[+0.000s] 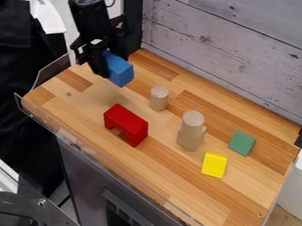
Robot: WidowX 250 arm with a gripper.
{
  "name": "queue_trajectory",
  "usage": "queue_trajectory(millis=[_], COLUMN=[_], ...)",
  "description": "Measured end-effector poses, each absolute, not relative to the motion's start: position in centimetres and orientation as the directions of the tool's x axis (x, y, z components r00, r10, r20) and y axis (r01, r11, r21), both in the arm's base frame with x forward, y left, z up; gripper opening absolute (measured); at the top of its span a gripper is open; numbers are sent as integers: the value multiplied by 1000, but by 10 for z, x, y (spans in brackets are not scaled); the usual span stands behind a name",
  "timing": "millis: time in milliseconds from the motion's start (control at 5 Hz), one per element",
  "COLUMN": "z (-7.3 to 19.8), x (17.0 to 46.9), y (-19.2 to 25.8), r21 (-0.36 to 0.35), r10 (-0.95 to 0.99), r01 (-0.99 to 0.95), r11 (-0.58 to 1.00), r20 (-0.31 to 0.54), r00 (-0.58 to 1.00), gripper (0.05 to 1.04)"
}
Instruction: Move the blue block from top of the cylinder to the left
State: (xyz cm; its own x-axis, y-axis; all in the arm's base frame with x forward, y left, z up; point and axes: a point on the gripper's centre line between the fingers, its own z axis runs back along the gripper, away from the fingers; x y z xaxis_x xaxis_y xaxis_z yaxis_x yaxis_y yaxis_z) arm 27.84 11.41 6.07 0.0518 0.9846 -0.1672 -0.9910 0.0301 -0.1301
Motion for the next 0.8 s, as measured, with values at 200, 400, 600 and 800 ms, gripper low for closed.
queue_trajectory(millis=[200,400,600,800], z=[48,35,19,10], x=[274,275,275,279], y=[124,128,130,135], r21=[-117,-111,-67,-36], r10=[983,979,975,974], r01=[-993,-992,-995,-997], r11=[-22,-67,-75,-62], r20=[-183,-199,-214,-220], r00=[0,-44,-59,-53], gripper=[565,565,565,565])
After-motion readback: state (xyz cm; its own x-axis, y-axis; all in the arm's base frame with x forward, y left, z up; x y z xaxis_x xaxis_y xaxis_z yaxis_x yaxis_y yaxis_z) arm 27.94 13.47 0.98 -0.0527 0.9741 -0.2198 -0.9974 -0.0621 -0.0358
